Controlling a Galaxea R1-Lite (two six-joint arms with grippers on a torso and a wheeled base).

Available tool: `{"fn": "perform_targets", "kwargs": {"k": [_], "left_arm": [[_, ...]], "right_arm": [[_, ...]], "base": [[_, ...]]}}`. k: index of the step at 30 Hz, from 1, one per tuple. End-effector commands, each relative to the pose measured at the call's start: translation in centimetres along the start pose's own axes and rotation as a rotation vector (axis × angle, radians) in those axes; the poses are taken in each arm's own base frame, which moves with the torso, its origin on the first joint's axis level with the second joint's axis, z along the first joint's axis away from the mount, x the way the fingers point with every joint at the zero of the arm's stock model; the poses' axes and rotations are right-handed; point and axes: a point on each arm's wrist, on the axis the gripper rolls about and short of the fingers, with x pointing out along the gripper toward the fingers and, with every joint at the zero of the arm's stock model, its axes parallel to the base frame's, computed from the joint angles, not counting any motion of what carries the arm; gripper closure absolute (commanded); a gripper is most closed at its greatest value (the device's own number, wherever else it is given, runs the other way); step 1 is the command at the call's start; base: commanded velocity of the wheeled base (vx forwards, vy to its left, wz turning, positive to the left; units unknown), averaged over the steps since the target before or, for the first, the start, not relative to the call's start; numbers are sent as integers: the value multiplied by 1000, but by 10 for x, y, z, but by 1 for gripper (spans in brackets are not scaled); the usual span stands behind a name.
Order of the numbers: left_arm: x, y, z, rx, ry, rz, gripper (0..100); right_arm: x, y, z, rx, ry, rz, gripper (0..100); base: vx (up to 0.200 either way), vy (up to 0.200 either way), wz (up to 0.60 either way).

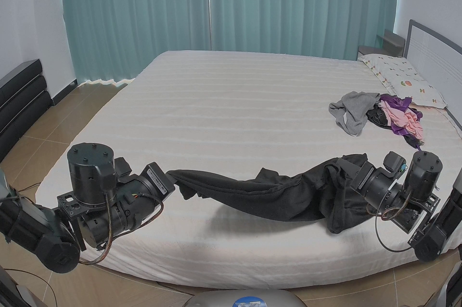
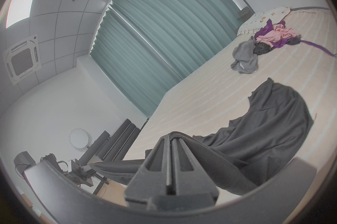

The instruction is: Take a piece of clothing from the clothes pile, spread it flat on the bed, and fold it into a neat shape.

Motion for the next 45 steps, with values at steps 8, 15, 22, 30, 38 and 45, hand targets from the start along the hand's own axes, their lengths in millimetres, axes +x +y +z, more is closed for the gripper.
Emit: {"fn": "perform_targets", "kwargs": {"k": [8, 15, 22, 30, 38, 45], "left_arm": [[-70, -38, 13, 54, -78, -117, 100], [-100, -55, 31, 154, -141, -153, 100], [-86, -84, 62, 143, -225, -167, 100], [-19, -96, 92, 132, -248, -83, 100], [53, -78, 103, 121, -244, 3, 100], [98, -63, 100, 120, -224, 47, 100]], "right_arm": [[-83, 38, 48, -28, -235, 134, 100], [-122, 70, 102, -65, -401, 180, 100], [-130, 110, 155, -77, -425, 206, 100], [-62, 101, 185, -81, -410, 123, 100], [22, 69, 174, -63, -334, 48, 100], [76, 47, 161, -63, -364, 23, 100]], "base": [[-150, 0, 0], [0, 0, 0], [0, 0, 0], [0, 0, 0], [150, 0, 0], [200, 0, 0]]}}
